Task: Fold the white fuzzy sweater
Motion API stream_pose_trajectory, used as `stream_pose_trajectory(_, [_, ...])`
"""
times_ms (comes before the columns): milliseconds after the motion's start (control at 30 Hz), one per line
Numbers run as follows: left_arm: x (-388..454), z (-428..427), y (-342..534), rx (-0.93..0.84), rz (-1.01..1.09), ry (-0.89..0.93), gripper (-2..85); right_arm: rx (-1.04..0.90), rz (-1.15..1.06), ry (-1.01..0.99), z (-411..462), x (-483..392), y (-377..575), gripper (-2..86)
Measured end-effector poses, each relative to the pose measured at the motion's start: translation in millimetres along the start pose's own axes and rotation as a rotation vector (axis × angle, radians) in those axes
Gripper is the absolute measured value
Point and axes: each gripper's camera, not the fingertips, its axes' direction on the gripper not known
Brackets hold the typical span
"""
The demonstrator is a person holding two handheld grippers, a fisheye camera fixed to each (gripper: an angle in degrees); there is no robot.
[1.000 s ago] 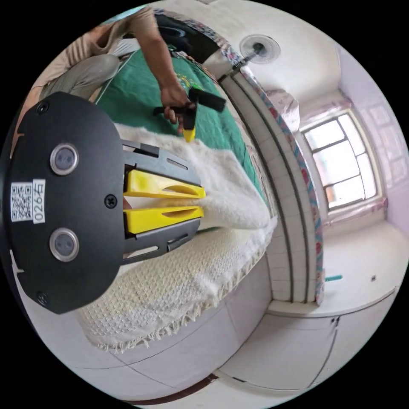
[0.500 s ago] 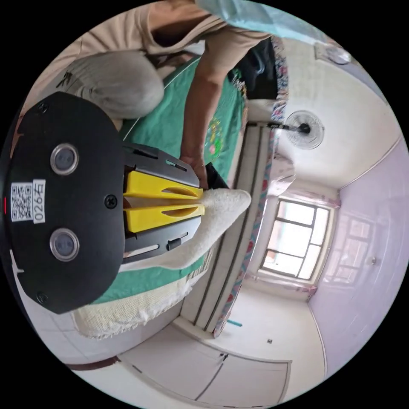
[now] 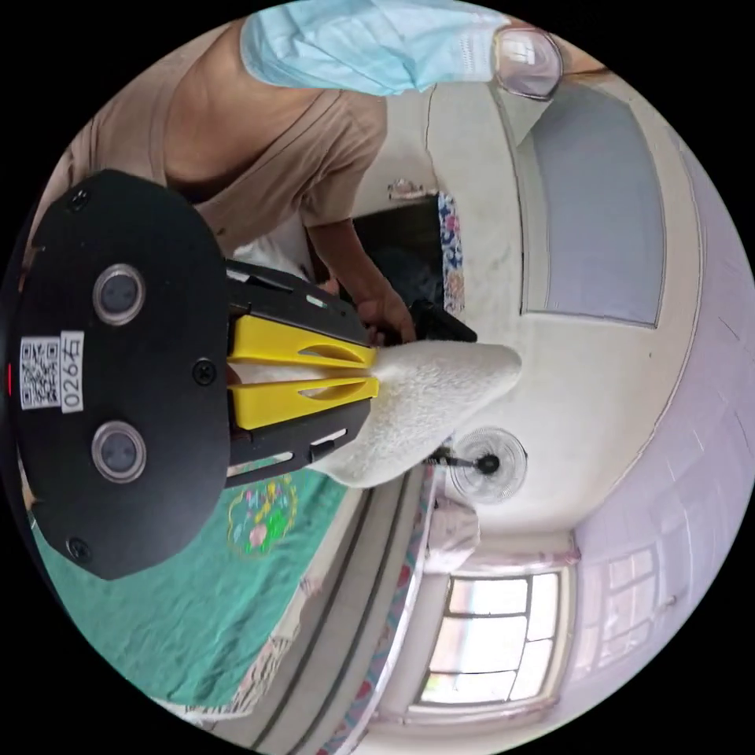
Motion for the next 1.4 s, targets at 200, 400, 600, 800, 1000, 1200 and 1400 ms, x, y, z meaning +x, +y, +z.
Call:
stream_pose_trajectory(200, [-26.0, -60.9, 77.5, -0.186, -0.126, -0.223, 4.0, -0.154, 0.177, -0.304, 113.8, 1.9, -0.9, -1.4])
stream_pose_trajectory(400, [-216.9, 126.0, 72.2, -0.710, -0.347, -0.188, 6.8, -0.464, 0.437, 0.039, 231.8, 106.3, 31.1, 0.0])
stream_pose_trajectory(600, [-287.4, 108.2, 117.0, -0.460, -0.480, -0.025, 8.4, -0.389, 0.536, 0.266, 232.8, 177.6, 56.9, -0.9])
stream_pose_trajectory(800, [-338.2, -3.7, 215.0, 0.115, -0.696, 0.298, 4.7, -0.352, 0.543, 0.173, 246.4, 181.6, 71.1, -0.9])
stream_pose_trajectory(1000, [-326.7, -54.0, 214.3, 0.146, -0.629, 0.116, 6.6, -0.352, 0.318, 0.036, 274.0, 111.1, 41.5, 0.7])
stream_pose_trajectory(1200, [-315.0, -36.7, 200.8, 0.012, -0.566, 0.124, 11.7, -0.386, 0.045, -0.264, 298.4, 3.6, 14.2, 7.6])
stream_pose_trajectory(1400, [-297.0, -11.1, 181.4, -0.104, -0.512, 0.032, 12.7, -0.539, -0.145, -0.322, 323.1, -66.7, 21.0, 13.6])
